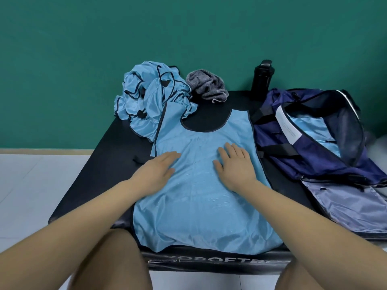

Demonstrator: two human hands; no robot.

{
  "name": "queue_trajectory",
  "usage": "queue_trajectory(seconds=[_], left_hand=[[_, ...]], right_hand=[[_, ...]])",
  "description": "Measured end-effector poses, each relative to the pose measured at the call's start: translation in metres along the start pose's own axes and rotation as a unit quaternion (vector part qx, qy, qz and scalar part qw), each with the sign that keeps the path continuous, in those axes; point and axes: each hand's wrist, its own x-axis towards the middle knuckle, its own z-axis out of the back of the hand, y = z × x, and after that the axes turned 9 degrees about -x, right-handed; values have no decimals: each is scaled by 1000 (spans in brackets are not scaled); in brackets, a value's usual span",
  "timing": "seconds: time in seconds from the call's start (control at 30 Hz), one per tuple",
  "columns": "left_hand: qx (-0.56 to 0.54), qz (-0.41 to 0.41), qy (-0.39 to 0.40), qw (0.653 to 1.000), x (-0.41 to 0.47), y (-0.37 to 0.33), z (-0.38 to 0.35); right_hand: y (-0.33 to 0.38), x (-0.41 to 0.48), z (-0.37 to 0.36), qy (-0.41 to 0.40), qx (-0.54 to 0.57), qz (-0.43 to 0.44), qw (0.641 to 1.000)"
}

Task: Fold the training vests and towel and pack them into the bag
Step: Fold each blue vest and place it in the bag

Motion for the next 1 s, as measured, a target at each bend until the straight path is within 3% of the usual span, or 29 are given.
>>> queue_trajectory(seconds=[0.2,0.37,0.5,0.57,0.77,1.0], left_hand=[[30,59,-27,997,1,39,-3],[54,86,-16,995,25,37,20],[106,80,-57,990,54,19,23],[87,50,-76,992,66,9,15],[17,6,-27,999,84,4,-24],[-4,-10,-53,999,81,19,-39]], right_hand=[[-27,2,-5,44,88,-41,994],[-25,5,17,23,124,-39,991],[-27,7,44,-87,166,-1,982],[-46,12,48,-122,128,-1,984],[-112,10,39,-78,-37,-49,995],[-133,-12,53,-34,-146,82,985]])
